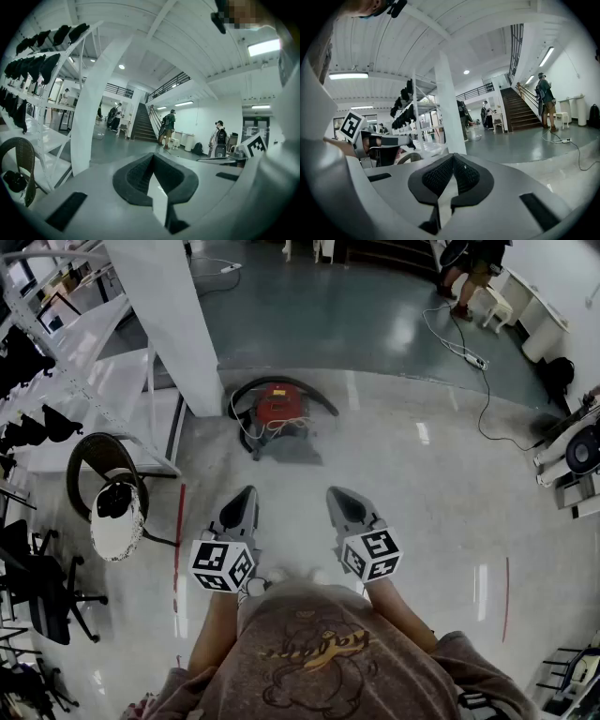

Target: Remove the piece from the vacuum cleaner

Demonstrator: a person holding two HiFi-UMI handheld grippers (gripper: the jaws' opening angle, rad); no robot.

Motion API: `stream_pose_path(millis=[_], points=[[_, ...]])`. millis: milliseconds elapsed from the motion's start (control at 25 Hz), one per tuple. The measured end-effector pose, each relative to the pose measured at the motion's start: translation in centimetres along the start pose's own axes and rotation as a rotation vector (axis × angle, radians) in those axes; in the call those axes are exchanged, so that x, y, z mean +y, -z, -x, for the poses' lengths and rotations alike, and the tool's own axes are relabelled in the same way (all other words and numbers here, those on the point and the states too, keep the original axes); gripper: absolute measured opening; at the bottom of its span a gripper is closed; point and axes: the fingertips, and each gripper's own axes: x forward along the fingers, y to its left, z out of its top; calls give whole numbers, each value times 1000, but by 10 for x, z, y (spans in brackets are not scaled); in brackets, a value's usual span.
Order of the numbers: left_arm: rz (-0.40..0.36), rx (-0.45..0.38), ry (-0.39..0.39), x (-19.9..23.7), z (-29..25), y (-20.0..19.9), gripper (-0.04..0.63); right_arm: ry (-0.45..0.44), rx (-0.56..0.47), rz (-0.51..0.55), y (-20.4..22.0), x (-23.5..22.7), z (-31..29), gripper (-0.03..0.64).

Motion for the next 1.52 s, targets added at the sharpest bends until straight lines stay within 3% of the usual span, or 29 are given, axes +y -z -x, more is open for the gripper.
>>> stream_pose_path(millis=[920,1320,1520], points=[[13,-14,-42,-35,-15,13,3,-78,-10,-48,5,-32,20,1],[42,7,-32,3,-59,14,3,-109,16,-37,8,-45,-32,2],[56,27,-5,38,-102,4,3,-76,32,-26,-1,-58,-82,2]])
